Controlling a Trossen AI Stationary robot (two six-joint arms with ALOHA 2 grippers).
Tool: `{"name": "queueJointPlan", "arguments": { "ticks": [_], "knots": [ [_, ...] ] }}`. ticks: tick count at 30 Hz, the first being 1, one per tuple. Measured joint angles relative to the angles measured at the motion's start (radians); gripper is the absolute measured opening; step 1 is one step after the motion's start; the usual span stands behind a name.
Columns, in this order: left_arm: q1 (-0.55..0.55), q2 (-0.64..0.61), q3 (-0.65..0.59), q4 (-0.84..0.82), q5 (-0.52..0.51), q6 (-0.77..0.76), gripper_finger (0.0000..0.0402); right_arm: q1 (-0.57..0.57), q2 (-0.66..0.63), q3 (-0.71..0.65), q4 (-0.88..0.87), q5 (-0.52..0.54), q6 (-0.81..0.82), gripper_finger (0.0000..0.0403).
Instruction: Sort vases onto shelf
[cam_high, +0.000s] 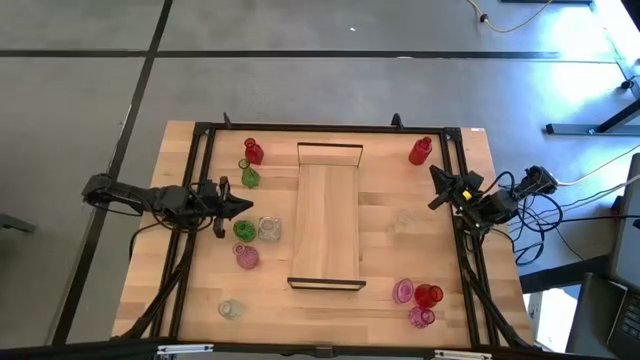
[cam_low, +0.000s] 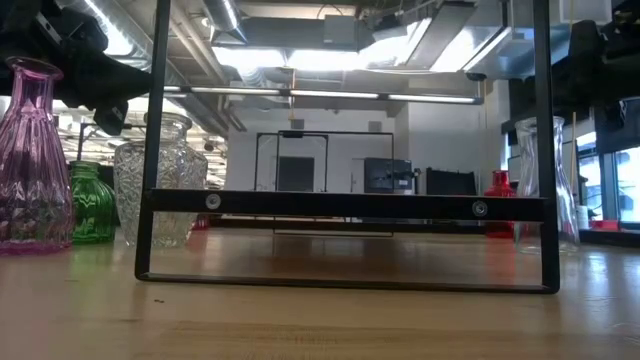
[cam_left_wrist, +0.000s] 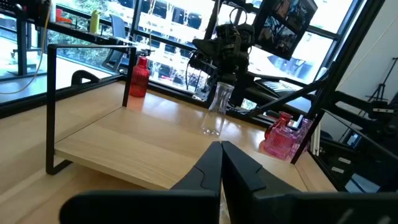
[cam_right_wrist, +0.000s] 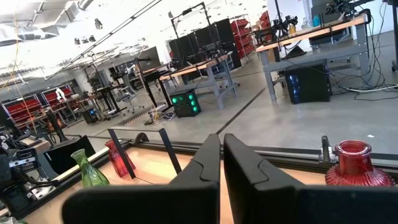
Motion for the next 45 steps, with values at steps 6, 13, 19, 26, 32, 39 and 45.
{"name": "queueJointPlan", "arguments": {
  "ticks": [6, 13, 19, 26, 32, 39, 45],
  "knots": [
    [0.0, 0.0, 0.0, 0.0, 0.0, 0.0, 0.0, 0.0, 0.0, 0.0, 0.0, 0.0, 0.0, 0.0007],
    [0.0, 0.0, 0.0, 0.0, 0.0, 0.0, 0.0, 0.0, 0.0, 0.0, 0.0, 0.0, 0.0, 0.0007],
    [0.0, 0.0, 0.0, 0.0, 0.0, 0.0, 0.0, 0.0, 0.0, 0.0, 0.0, 0.0, 0.0, 0.0007],
    [0.0, 0.0, 0.0, 0.0, 0.0, 0.0, 0.0, -0.001, 0.0, 0.0, 0.013, 0.0, 0.0, 0.0007],
    [0.0, 0.0, 0.0, 0.002, -0.023, 0.014, 0.0, -0.008, 0.0, 0.0, 0.248, -0.089, 0.125, 0.0007],
    [0.0, 0.0, 0.0, 0.288, -0.202, -0.163, 0.0, -0.048, 0.0, 0.001, 0.533, -0.173, 0.165, 0.0007],
    [0.0, 0.0, 0.0, 0.681, -0.428, -0.181, 0.0, -0.083, 0.0, 0.001, 0.585, -0.245, 0.168, 0.0007]
  ]
}}
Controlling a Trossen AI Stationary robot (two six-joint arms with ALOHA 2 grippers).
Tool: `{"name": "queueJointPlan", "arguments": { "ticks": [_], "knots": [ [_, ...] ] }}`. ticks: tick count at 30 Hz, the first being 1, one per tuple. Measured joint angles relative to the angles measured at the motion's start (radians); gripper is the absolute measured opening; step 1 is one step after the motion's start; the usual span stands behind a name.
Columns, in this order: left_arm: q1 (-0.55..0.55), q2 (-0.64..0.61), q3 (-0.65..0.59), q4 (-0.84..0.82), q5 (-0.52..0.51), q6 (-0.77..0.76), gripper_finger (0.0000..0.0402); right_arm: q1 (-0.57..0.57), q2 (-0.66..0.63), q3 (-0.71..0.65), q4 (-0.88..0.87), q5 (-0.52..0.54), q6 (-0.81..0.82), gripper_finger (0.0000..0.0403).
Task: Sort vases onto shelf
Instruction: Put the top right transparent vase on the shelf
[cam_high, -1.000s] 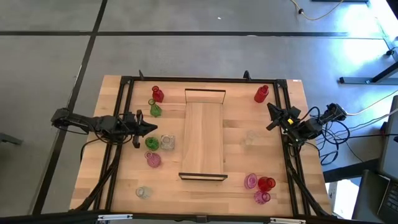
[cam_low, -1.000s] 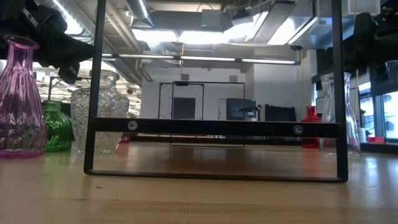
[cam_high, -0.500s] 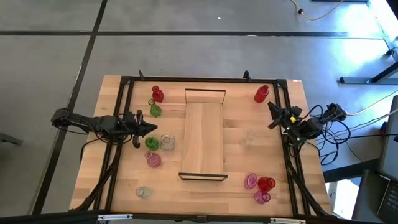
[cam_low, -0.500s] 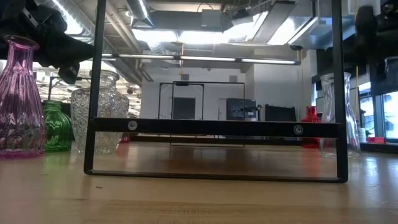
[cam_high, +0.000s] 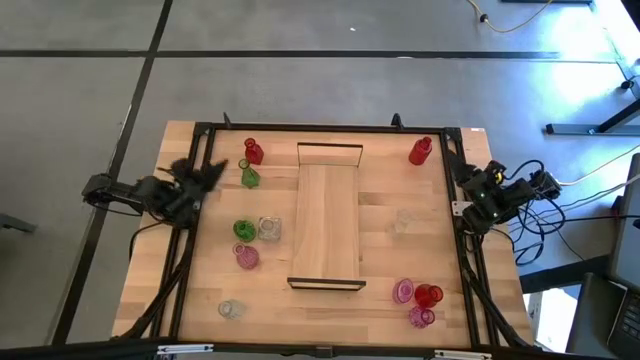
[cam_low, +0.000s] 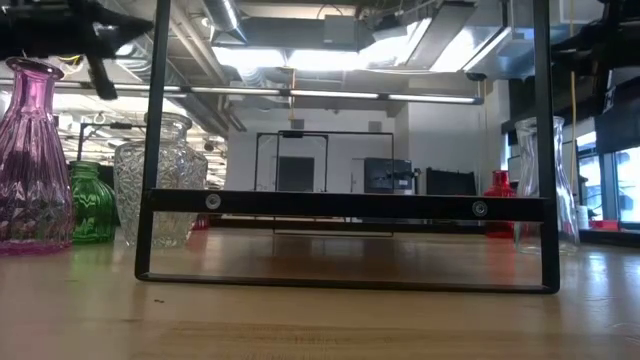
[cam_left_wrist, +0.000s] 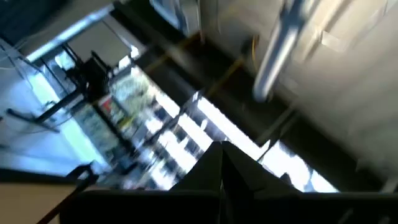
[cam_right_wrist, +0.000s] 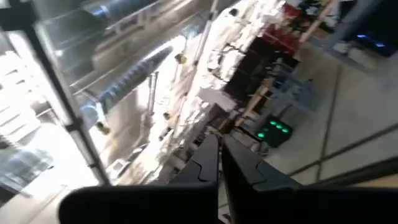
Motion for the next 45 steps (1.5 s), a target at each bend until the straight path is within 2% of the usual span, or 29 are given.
{"name": "queueJointPlan", "arguments": {
  "ticks": [4, 8, 11, 14, 16, 18, 23, 26, 29, 31, 35, 38, 41, 43, 45],
  "knots": [
    [0.0, 0.0, 0.0, 0.218, -0.091, 0.042, 0.0, -0.018, 0.0, 0.004, 0.0, -0.078, 0.0, 0.0008],
    [0.0, 0.0, 0.003, 0.342, -0.059, 0.085, 0.0, -0.024, 0.0, 0.059, -0.008, -0.169, -0.033, 0.0008],
    [0.001, 0.0, 0.059, 0.323, 0.087, 0.154, 0.0, -0.024, 0.019, 0.157, -0.087, -0.223, -0.092, 0.0008],
    [0.001, 0.011, 0.175, 0.152, 0.136, 0.161, 0.0, -0.024, 0.08, 0.306, -0.282, -0.204, -0.12, 0.0014],
    [0.001, 0.038, 0.29, -0.007, 0.137, 0.171, 0.0, -0.024, 0.153, 0.426, -0.452, -0.144, -0.122, 0.0029],
    [0.001, 0.088, 0.424, -0.14, 0.134, 0.217, 0.0, -0.024, 0.241, 0.547, -0.628, -0.041, -0.123, 0.0053],
    [0.001, 0.267, 0.744, -0.197, 0.102, 0.496, 0.0, -0.024, 0.447, 0.812, -0.905, 0.305, -0.112, 0.0137],
    [0.001, 0.362, 0.907, -0.29, 0.128, 0.708, 0.0, -0.024, 0.527, 0.926, -0.963, 0.382, -0.125, 0.0185],
    [0.001, 0.447, 1.041, -0.462, 0.117, 0.804, 0.0, -0.024, 0.611, 1.019, -0.959, 0.373, -0.16, 0.0218],
    [0.001, 0.505, 1.108, -0.499, 0.118, 0.859, 0.0, -0.024, 0.685, 1.071, -0.963, 0.378, -0.179, 0.023],
    [0.001, 0.596, 1.184, -0.512, 0.118, 0.931, 0.0, -0.037, 0.829, 1.15, -0.969, 0.328, -0.218, 0.023],
    [0.001, 0.638, 1.213, -0.587, 0.083, 0.97, 0.0, -0.084, 0.942, 1.187, -0.967, 0.238, -0.191, 0.022],
    [0.001, 0.663, 1.225, -0.677, 0.054, 0.927, 0.0, -0.102, 1.024, 1.207, -1.037, 0.122, -0.084, 0.021],
    [0.001, 0.669, 1.228, -0.75, 0.022, 0.856, 0.0, -0.103, 1.052, 1.224, -1.187, 0.042, 0.063, 0.0204],
    [0.001, 0.669, 1.228, -0.822, -0.036, 0.787, 0.0, -0.119, 1.064, 1.26, -1.409, -0.029, 0.276, 0.0198]
  ]
}}
